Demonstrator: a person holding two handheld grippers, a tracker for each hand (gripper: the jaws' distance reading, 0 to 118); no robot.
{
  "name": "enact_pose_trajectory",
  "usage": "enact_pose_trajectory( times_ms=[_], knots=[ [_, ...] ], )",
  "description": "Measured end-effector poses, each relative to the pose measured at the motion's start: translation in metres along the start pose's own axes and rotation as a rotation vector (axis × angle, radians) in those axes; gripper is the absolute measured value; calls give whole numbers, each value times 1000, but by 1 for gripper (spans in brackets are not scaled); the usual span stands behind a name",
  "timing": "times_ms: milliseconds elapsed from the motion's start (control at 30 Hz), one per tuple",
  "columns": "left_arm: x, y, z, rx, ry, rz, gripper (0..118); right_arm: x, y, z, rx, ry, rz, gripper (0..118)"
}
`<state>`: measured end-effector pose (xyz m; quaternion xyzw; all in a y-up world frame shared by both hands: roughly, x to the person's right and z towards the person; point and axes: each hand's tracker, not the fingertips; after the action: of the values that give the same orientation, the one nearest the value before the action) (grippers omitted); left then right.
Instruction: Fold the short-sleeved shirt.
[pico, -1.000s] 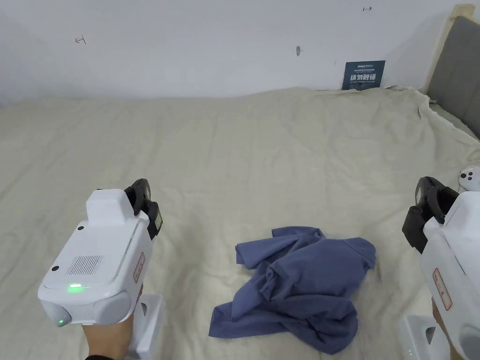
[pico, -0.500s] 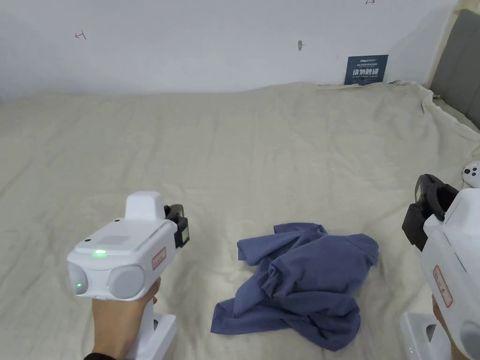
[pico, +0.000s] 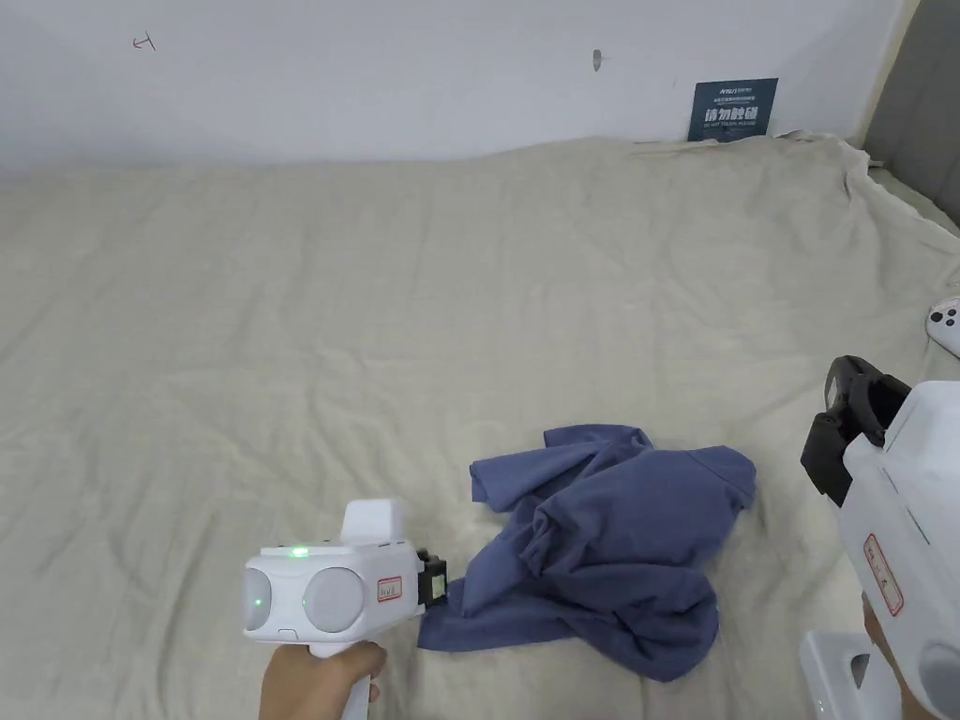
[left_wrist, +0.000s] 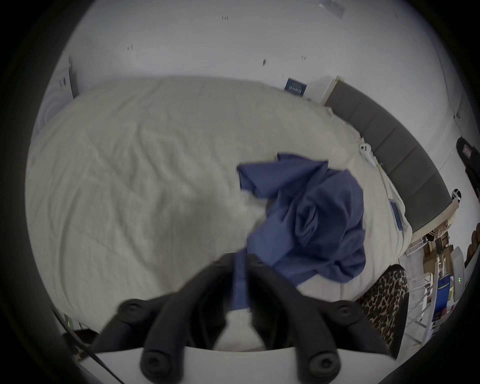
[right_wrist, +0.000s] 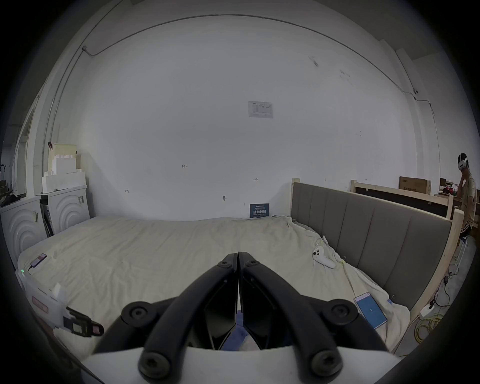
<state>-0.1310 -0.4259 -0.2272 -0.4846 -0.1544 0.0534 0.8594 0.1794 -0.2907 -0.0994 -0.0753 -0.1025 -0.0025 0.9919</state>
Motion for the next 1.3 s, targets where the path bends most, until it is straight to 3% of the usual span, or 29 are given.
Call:
enact_pose_trajectory(
  times_ms=[67, 133, 300, 367, 400, 433, 500, 567, 767, 933, 1167, 1200, 1233, 1300],
  knots=[
    [0, -5, -9, -35, 5, 10, 64, 2, -3, -1, -7, -1, 0, 0],
    [1, -9, -17, -60, 13, 5, 87, 3, -5, -2, -13, 0, -1, 0],
    [10, -15, -32, -110, 47, -40, 90, 3, -8, -5, -27, 3, -9, 0],
    [13, -17, -39, -131, 59, -59, 87, 5, -10, -7, -29, 5, -12, 0],
    [14, -17, -42, -137, 66, -63, 80, 5, -10, -7, -29, 6, -12, 0],
    [16, -18, -46, -150, 77, -71, 62, 5, -10, -7, -29, 7, -10, 0],
    [19, -20, -52, -175, 90, -102, 56, 9, -13, -9, -29, 11, -6, 0],
    [23, -24, -55, -188, 121, -119, 34, 10, -13, -10, -31, 11, -2, 0],
    [24, -27, -53, -169, 121, -154, 5, 15, -12, -10, -40, 5, 5, 0],
    [13, -22, -40, -138, 31, -112, 0, 22, -14, -21, -79, -1, -11, 0],
    [2, -2, 6, -23, -118, 1, 0, 44, -31, -94, -297, 59, -43, 2],
    [1, 1, 11, -12, -129, 11, 0, 47, -35, -108, -337, 73, -61, 4],
    [0, 3, 15, 0, -141, 18, 0, 49, -39, -121, -389, 71, -54, 19],
    [-2, 6, 19, 7, -148, 26, 0, 46, -46, -146, -480, 71, -84, 62]
  ],
)
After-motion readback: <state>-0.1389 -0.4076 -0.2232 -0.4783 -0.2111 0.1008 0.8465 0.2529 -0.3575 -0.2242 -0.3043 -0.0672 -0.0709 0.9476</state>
